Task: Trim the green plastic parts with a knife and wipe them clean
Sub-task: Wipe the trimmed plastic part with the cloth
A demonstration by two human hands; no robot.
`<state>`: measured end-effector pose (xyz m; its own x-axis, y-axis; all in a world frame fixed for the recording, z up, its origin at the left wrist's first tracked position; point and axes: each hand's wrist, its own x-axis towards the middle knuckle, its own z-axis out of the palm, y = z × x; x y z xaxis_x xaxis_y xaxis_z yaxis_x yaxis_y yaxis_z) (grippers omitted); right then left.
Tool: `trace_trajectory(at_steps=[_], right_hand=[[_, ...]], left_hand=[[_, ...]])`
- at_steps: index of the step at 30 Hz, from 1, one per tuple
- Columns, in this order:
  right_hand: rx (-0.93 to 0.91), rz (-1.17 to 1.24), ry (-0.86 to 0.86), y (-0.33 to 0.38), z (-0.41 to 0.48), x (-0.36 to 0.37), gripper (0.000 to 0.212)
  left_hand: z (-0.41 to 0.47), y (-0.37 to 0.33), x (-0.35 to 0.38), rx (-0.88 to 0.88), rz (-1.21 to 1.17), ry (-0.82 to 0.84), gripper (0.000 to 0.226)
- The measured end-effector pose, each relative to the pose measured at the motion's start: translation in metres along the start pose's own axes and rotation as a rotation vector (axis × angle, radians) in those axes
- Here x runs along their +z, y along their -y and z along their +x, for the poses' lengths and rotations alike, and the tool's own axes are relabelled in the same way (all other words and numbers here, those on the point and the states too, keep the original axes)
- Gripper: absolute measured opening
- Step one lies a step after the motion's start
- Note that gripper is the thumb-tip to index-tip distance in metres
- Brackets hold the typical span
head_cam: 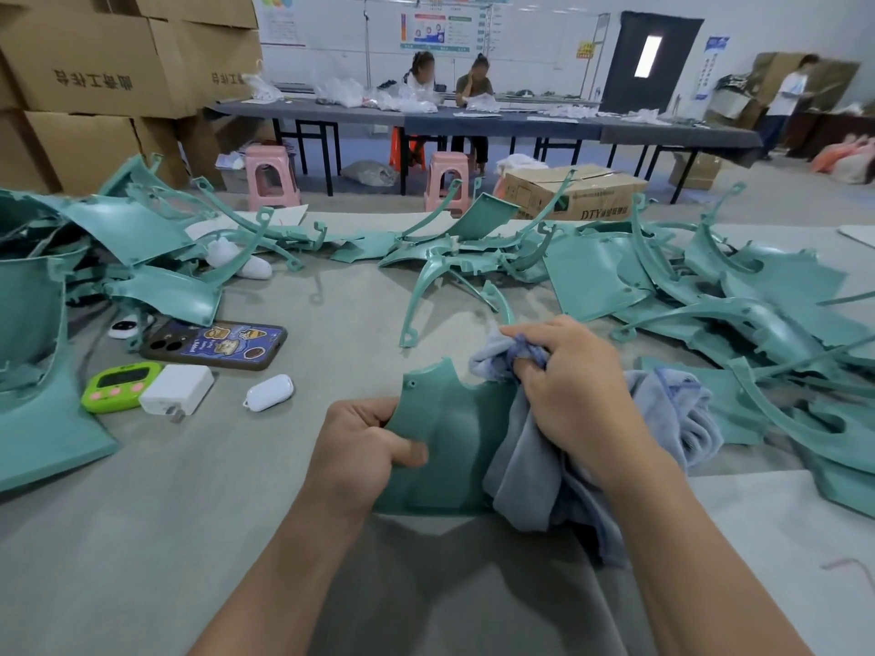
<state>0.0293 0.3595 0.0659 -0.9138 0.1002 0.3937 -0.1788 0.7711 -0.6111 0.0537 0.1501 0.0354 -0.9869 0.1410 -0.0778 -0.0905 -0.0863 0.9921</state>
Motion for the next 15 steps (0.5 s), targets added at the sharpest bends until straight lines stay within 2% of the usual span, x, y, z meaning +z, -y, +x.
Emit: trace_trajectory(at_steps=[4,6,8,12,15], right_hand=[[0.027,-0.081,-0.046,0.003,-0.010,-0.004,0.020],[0.038,-0.134,-0.019,0.009,-0.020,0.000,0.023],[0.030,-0.195,0.014,0.014,-0.027,0.004,0.016],[0.067,-0.195,-0.020,0.018,-0.035,0.008,0.024],[0.045,-0.263,0.108,0.021,-0.042,0.014,0.018]], left_hand=[[-0.001,0.001,0.001,-0.049,-0.054,-0.020,0.047],[0.001,0.002,0.000,-0.066,-0.095,-0.054,0.046],[0.002,0.004,0.000,-0.079,-0.138,-0.096,0.046],[-0.001,0.005,0.008,-0.089,-0.228,-0.184,0.042],[0.003,0.004,0.002,-0.119,-0.386,-0.261,0.036]])
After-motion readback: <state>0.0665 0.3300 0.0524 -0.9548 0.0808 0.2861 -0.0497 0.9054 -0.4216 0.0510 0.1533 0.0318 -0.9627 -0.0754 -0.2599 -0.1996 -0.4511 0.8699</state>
